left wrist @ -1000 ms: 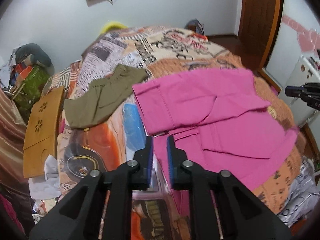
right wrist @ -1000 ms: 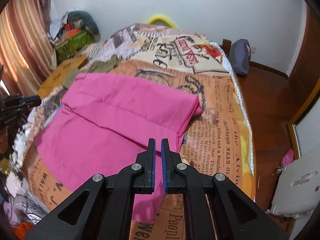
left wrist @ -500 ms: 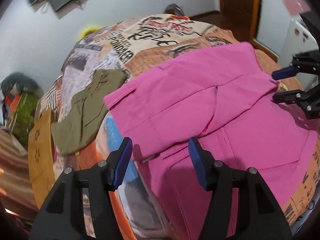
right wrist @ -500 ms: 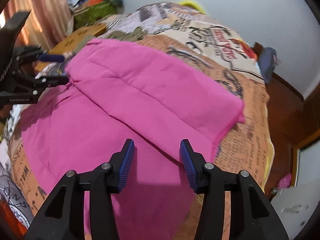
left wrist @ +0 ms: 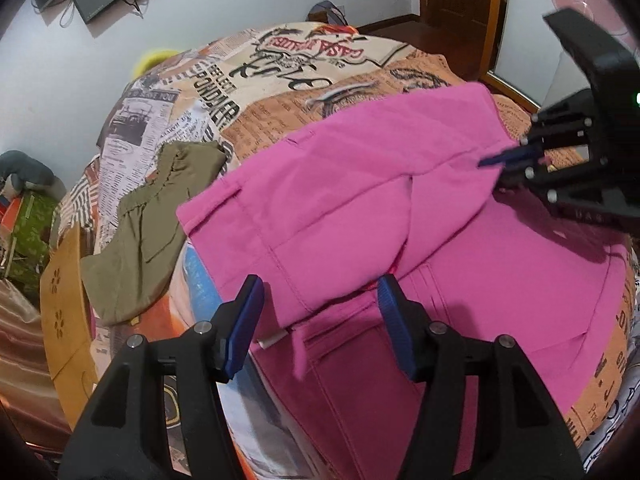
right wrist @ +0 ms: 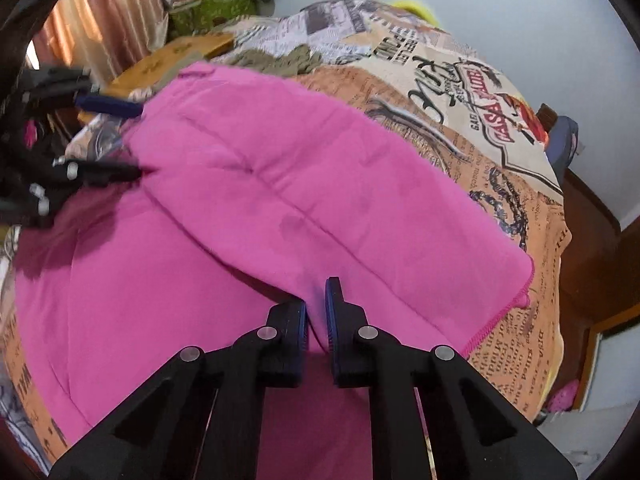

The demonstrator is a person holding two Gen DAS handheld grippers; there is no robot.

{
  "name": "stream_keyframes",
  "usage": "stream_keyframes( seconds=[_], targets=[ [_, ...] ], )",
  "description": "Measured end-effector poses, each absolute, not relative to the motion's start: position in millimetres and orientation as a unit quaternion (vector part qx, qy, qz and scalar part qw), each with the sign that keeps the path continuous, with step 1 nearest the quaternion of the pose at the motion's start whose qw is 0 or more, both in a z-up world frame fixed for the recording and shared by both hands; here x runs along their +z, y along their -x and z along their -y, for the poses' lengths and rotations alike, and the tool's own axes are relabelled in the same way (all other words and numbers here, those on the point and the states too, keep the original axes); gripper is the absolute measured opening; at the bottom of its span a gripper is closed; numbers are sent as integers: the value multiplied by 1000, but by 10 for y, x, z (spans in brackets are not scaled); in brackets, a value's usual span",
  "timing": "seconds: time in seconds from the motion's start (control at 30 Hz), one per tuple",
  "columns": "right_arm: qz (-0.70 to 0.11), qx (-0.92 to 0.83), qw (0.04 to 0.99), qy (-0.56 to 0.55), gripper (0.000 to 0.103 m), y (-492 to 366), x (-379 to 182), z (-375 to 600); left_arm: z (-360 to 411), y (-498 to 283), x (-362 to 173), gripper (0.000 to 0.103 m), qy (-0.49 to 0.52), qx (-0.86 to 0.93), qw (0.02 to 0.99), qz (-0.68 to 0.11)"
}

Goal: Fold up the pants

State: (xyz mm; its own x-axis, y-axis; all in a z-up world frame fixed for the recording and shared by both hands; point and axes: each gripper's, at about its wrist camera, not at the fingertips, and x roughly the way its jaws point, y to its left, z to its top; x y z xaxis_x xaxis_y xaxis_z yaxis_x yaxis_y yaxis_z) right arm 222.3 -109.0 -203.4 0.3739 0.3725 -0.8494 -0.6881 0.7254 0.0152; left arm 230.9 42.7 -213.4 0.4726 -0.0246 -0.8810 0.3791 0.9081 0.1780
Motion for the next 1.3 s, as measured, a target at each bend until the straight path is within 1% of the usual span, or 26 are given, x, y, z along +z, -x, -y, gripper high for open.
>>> stream_keyframes(
  seconds=[0.33,0.43,0.67,0.7,0.73,0.77,0.83,0.87,0.93,1.03,1.13,1.3],
  targets=[
    [-419,317,844,107,5,-2377,-1697,1204,-324,-2318,-2131,61,-185,-118,843,-492],
    [-423,320,844,79,5,-2454,-1653,1265,-275,-2314,-2115,61,-195,-115,844,-486],
    [-423,323,843,74,5,-2422,-1652,1297,-281,-2514,-2144,60,-189,-92,851,-481],
    [-425,323,842,75,5,-2416,-1664,1294,-280,-2538,-2150,58,-190,-86,853,-478],
    [-426,324,841,76,5,-2416,-1671,1300,-281,-2560,-2153,50,-191,-82,855,-476],
    [-427,324,841,77,5,-2417,-1680,1303,-280,-2582,-2153,47,-190,-78,856,-474],
    [-429,325,839,80,5,-2411,-1701,1299,-287,-2608,-2129,37,-180,-76,860,-472],
    [-430,325,838,80,5,-2413,-1708,1300,-292,-2611,-2105,35,-175,-73,863,-468],
    [-431,327,837,79,5,-2407,-1710,1296,-277,-2603,-2049,24,-175,-65,870,-456],
    [-426,328,840,79,5,-2382,-1668,1287,-255,-2561,-1927,16,-174,-58,880,-438],
    [-418,330,843,79,5,-2330,-1583,1304,-242,-2504,-1795,13,-171,-60,887,-426],
    [-407,330,847,90,5,-2189,-1451,1340,-231,-2335,-1622,13,-162,-75,891,-417]
  ],
)
